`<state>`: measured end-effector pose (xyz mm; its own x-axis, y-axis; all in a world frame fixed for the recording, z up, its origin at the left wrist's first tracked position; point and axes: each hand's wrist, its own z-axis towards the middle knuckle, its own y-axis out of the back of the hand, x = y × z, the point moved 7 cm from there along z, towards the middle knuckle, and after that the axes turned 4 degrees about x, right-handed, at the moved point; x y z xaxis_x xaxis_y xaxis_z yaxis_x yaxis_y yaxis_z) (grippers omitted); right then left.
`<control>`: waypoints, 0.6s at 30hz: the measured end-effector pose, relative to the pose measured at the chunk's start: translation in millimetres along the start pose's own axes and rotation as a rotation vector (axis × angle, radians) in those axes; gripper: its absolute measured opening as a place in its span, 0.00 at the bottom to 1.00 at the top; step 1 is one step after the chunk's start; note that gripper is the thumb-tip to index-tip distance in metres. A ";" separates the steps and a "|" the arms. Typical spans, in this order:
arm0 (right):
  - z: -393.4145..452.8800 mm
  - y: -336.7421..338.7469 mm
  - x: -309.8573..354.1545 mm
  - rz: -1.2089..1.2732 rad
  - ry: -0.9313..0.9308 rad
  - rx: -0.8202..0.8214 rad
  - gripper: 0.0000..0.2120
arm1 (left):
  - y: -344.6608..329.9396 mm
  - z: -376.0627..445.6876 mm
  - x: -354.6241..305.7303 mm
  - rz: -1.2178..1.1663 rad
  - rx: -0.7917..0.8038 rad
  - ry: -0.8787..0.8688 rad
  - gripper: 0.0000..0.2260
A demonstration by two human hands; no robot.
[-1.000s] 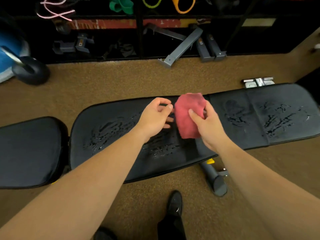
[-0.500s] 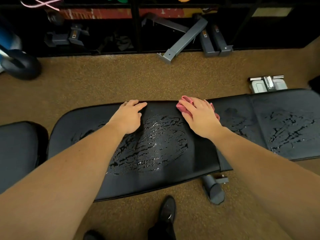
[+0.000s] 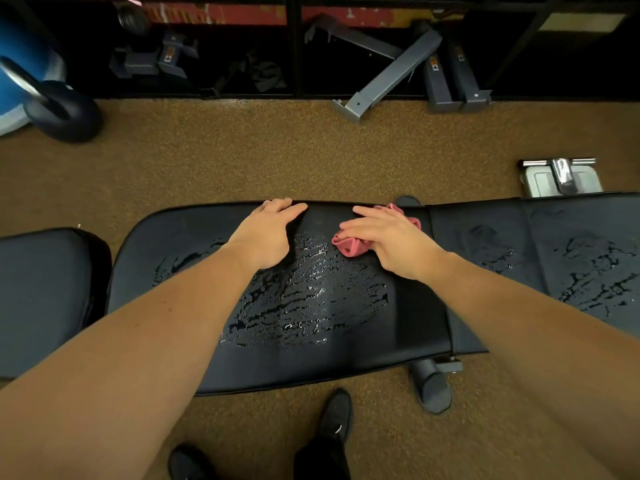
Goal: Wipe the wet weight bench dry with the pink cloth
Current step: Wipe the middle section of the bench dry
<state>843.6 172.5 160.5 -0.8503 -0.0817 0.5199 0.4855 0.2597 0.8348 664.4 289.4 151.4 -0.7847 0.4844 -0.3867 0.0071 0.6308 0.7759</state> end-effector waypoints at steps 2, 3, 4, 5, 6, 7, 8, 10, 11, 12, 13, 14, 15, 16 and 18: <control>-13.0 5.3 -9.0 0.008 -0.022 -0.015 0.26 | -1.6 -1.0 -0.2 -0.005 0.002 0.001 0.35; -18.9 6.9 -13.8 0.009 -0.031 -0.030 0.27 | -2.6 -1.6 0.3 -0.003 0.004 0.002 0.35; -25.2 7.9 -17.7 0.002 -0.038 -0.045 0.28 | -3.9 -2.0 0.4 -0.004 0.007 0.001 0.35; -31.0 9.2 -20.7 -0.009 -0.045 -0.057 0.28 | -5.3 -2.1 1.6 -0.007 0.012 0.000 0.36; -36.5 11.4 -23.0 -0.020 -0.053 -0.070 0.28 | -6.6 -2.0 2.4 -0.007 0.019 0.000 0.35; -41.6 15.7 -24.6 -0.018 -0.071 -0.089 0.28 | -8.0 -1.3 2.9 -0.002 0.022 0.000 0.34; -46.7 22.6 -27.2 0.002 -0.102 -0.124 0.28 | -8.6 -0.4 1.7 0.011 0.020 -0.001 0.32; -58.2 42.8 -30.6 0.069 -0.177 -0.250 0.26 | -7.4 1.6 -4.8 0.049 -0.012 -0.007 0.26; -63.1 55.4 -31.2 0.100 -0.216 -0.336 0.24 | -6.4 2.8 -10.5 0.066 -0.040 -0.018 0.25; -65.6 66.8 -33.6 0.149 -0.256 -0.416 0.20 | -5.3 3.7 -17.9 0.076 -0.069 -0.040 0.24; -65.2 75.9 -36.1 0.201 -0.286 -0.475 0.18 | -5.3 4.6 -26.3 0.082 -0.095 -0.072 0.24; -59.5 80.4 -38.6 0.234 -0.312 -0.499 0.17 | -6.7 5.6 -35.3 0.086 -0.108 -0.105 0.25; -49.6 78.8 -40.4 0.242 -0.321 -0.472 0.16 | -9.6 7.7 -42.5 0.090 -0.100 -0.130 0.26; -37.1 71.7 -40.0 0.213 -0.311 -0.391 0.17 | -13.9 10.1 -48.8 0.097 -0.075 -0.143 0.27; -18.1 43.0 -37.9 0.000 -0.267 -0.184 0.19 | -24.1 13.9 -56.4 0.097 -0.013 -0.148 0.30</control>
<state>900.3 169.4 180.0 -0.8618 0.1802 0.4741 0.4932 0.0794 0.8663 717.1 255.3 147.6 -0.6808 0.6274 -0.3779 0.0701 0.5694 0.8190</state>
